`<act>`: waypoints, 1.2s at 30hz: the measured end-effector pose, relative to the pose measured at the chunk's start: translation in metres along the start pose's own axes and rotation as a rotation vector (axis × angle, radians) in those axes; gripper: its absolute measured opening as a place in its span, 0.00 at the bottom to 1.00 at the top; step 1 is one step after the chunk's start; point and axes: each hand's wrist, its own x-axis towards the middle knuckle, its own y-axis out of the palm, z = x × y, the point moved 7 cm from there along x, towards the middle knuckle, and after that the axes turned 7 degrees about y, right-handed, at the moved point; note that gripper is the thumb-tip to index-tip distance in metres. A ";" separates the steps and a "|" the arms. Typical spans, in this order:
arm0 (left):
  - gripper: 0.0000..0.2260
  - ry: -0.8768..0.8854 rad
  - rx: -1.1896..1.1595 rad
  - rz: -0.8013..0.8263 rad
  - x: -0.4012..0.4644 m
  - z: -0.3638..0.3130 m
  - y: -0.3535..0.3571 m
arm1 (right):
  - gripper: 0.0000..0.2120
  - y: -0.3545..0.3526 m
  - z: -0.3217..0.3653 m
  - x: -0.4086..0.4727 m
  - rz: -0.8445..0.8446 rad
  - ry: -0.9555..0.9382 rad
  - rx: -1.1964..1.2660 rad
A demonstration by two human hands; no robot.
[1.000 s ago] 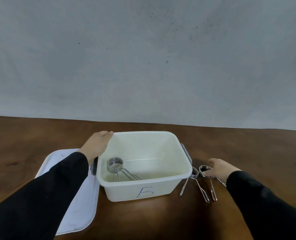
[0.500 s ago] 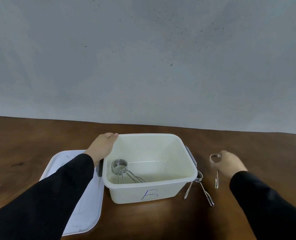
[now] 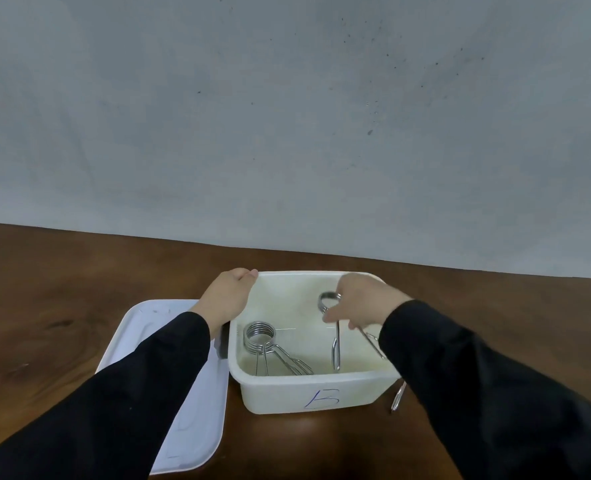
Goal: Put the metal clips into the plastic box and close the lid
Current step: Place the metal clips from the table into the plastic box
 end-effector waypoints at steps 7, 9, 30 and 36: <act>0.21 0.016 -0.017 0.001 0.001 0.000 0.002 | 0.21 0.058 -0.014 0.033 0.040 0.079 -0.186; 0.21 0.018 -0.019 0.002 0.002 0.000 0.003 | 0.21 0.065 -0.015 0.038 0.037 0.081 -0.214; 0.20 0.035 0.077 0.015 0.009 0.003 0.002 | 0.17 -0.022 -0.151 0.010 -0.191 0.326 0.245; 0.21 0.044 0.087 0.001 0.010 0.001 0.004 | 0.14 0.065 -0.179 0.011 0.104 0.423 0.101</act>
